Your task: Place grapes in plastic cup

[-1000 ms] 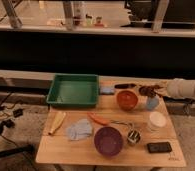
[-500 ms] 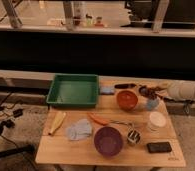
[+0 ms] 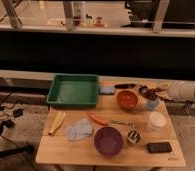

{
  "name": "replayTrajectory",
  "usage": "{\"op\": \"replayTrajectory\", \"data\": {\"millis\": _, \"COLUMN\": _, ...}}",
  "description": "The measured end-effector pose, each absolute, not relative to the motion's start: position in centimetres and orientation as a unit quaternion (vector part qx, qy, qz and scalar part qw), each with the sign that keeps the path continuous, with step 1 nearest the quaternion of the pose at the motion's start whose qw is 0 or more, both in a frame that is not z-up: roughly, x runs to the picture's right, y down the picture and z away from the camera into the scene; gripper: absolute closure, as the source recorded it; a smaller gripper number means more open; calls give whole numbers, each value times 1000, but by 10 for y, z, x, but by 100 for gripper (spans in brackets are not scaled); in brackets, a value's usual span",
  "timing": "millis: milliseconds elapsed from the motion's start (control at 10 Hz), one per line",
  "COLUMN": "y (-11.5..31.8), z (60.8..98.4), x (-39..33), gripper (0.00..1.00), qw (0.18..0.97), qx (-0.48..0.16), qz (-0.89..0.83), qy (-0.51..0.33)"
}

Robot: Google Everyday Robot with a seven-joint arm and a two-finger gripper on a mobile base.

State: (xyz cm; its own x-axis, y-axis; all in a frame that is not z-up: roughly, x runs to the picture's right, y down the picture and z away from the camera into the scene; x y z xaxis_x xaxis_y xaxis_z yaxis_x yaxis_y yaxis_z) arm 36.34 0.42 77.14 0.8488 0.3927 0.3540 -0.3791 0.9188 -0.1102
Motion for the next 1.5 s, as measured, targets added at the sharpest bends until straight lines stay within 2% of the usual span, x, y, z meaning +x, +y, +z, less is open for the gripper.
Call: {"op": "replayTrajectory", "data": {"millis": 1500, "y": 10, "z": 798, "x": 367, "gripper": 81, "qw": 961, "qx": -43, "qz": 210, "qy": -174}}
